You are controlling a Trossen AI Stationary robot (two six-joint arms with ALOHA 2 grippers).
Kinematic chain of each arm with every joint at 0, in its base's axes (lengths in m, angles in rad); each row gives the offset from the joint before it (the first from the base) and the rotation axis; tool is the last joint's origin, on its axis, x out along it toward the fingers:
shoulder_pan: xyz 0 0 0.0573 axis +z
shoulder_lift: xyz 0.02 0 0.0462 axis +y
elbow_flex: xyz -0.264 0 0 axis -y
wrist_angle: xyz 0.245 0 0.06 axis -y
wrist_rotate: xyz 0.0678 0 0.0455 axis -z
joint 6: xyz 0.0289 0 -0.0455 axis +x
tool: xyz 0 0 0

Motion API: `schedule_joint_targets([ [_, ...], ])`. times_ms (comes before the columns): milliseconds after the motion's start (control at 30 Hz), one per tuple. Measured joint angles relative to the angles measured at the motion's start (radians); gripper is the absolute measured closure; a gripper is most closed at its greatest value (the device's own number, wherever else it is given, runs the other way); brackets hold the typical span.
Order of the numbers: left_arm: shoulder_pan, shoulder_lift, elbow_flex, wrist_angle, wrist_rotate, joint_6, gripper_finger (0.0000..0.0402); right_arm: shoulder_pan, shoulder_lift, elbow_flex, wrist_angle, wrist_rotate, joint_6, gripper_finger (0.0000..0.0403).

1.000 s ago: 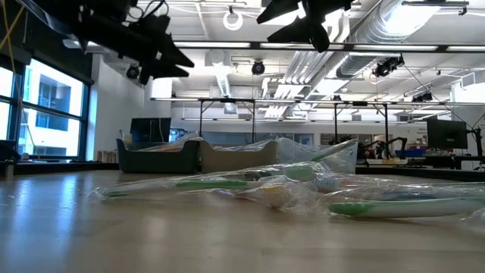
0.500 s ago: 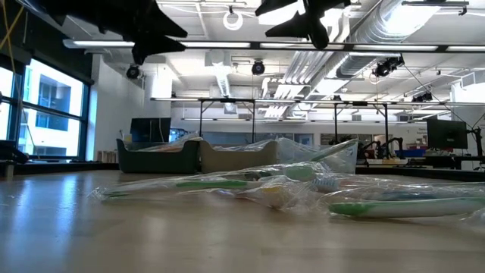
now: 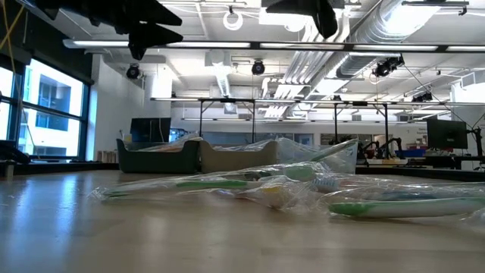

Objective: Pick & Place Toothbrushes
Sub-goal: Put the orange toothbrush into the dark blue bin

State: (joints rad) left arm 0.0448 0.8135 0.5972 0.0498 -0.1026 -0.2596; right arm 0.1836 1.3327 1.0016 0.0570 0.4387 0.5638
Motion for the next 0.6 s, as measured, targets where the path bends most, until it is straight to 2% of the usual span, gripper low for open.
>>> schedule_joint_targets([
  [167,0.000,0.000,0.000,0.000,0.106,-0.011,0.0222,0.047,0.000,0.000,0.000,-0.034,-0.009,0.0273],
  [267,0.000,0.000,0.000,0.002,0.218,-0.017,0.0222,0.067,0.000,0.000,0.000,-0.134,-0.010,0.0277],
  [333,0.000,0.000,0.000,0.010,0.253,-0.068,0.0222,0.077,0.000,0.000,-0.001,-0.226,-0.010,0.0276],
  [467,0.000,0.000,0.000,0.011,0.254,-0.253,0.0222,0.090,0.000,0.000,-0.001,-0.391,-0.010,0.0277],
  [600,-0.018,0.000,0.000,0.011,0.247,-0.330,0.0222,0.098,0.000,0.000,-0.002,-0.452,-0.010,0.0280],
])
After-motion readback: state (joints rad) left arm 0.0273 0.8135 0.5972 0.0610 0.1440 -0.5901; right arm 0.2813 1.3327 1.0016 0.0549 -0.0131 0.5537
